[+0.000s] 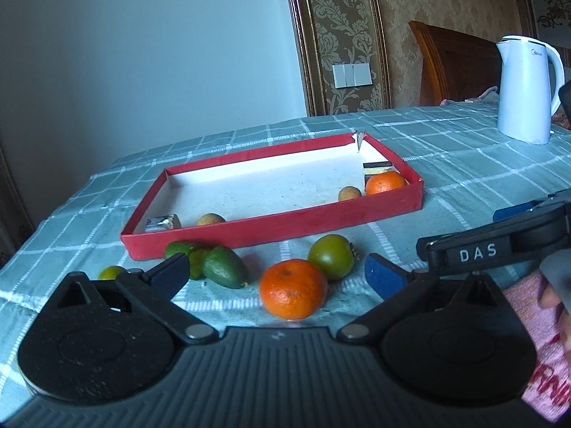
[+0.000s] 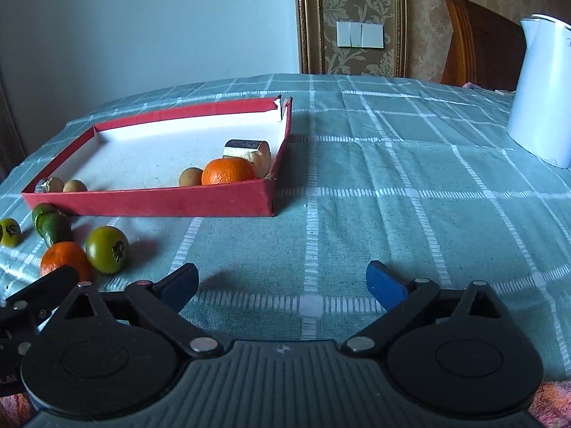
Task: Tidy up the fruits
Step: 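Move the left gripper onto the mandarin orange and close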
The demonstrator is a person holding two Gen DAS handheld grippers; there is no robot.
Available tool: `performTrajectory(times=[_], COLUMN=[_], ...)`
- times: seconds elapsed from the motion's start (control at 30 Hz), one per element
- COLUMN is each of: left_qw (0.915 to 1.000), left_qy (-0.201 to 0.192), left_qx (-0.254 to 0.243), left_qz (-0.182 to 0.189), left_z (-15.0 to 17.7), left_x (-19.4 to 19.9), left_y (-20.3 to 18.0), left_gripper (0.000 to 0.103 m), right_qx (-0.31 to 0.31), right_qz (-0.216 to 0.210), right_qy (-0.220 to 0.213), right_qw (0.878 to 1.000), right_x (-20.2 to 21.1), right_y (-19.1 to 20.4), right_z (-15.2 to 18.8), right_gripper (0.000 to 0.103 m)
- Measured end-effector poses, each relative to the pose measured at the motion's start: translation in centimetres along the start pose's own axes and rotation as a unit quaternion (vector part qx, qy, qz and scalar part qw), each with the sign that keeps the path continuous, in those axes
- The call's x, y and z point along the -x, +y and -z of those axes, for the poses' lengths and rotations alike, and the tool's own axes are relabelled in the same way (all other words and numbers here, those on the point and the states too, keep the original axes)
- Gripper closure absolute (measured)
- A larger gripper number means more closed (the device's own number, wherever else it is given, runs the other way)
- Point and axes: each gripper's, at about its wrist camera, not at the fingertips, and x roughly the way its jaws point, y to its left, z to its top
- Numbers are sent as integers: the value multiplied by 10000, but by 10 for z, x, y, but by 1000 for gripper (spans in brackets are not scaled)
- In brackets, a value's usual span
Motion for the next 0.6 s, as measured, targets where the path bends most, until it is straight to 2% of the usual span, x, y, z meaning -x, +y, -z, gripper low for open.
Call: performTrajectory(times=[0.1, 0.17, 0.23, 0.37, 0.53, 0.6], left_qw=[9999, 9997, 9995, 9984, 9963, 9966], left_qy=[99, 177, 280, 451, 659, 640], left_qx=[61, 30, 29, 264, 433, 403], left_qz=[108, 153, 171, 200, 338, 340], left_z=[2, 3, 4, 4, 5, 6], left_x=[-5, -8, -11, -17, -24, -23], left_y=[-4, -6, -7, 0, 5, 3], left_gripper=[3, 10, 22, 27, 52, 55], right_qx=[-53, -116, -146, -151, -59, 4], right_qz=[-49, -102, -130, -134, -72, -27], right_qy=[-21, -48, -61, -63, -24, 4], right_qw=[10000, 9999, 9998, 9998, 10000, 10000], right_x=[0, 1, 2, 2, 1, 1], right_y=[-2, -4, -5, -5, -3, -2], right_z=[0, 0, 0, 0, 0, 0], right_gripper=[1, 1, 1, 1, 1, 1])
